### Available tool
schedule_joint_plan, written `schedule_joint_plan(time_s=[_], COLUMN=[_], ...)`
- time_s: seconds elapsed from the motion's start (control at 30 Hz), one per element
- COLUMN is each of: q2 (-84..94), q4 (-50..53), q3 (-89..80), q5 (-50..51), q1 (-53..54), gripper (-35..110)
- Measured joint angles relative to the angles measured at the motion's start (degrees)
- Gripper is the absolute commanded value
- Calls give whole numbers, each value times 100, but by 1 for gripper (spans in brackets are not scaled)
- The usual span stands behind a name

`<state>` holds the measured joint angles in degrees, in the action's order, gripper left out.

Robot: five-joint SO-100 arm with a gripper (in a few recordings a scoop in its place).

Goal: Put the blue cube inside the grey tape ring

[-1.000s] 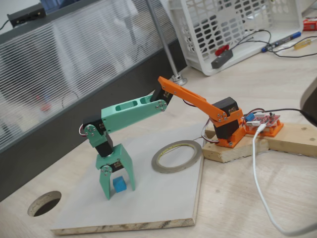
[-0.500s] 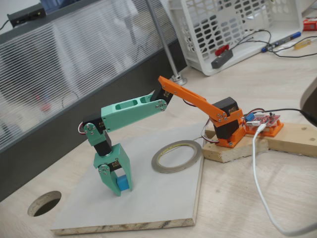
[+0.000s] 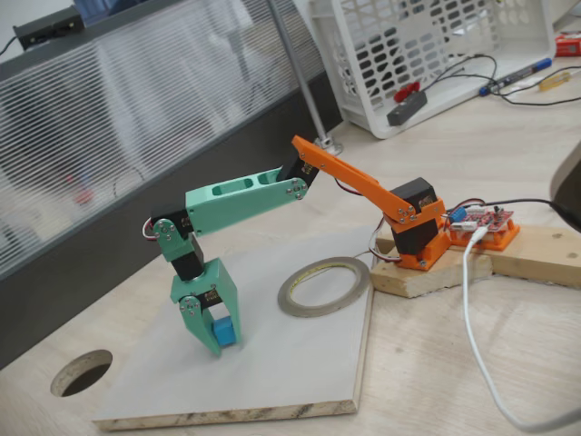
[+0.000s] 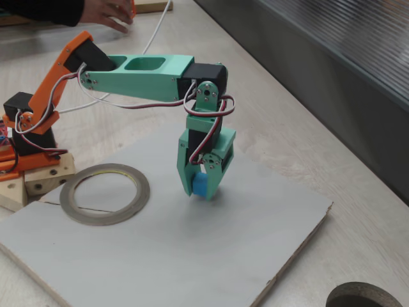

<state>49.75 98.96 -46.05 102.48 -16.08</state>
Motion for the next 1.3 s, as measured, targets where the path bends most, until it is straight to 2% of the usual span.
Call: schedule_joint_plan(time_s=[0.7,0.8,1.1,1.3], q2=[0,97,1749,2118], q4=[0,0,35,35], q3=[0,0,-1450,-1784], q5=[0,0,0,0], q1=[18,272,756,879], gripper=[20,20,20,20])
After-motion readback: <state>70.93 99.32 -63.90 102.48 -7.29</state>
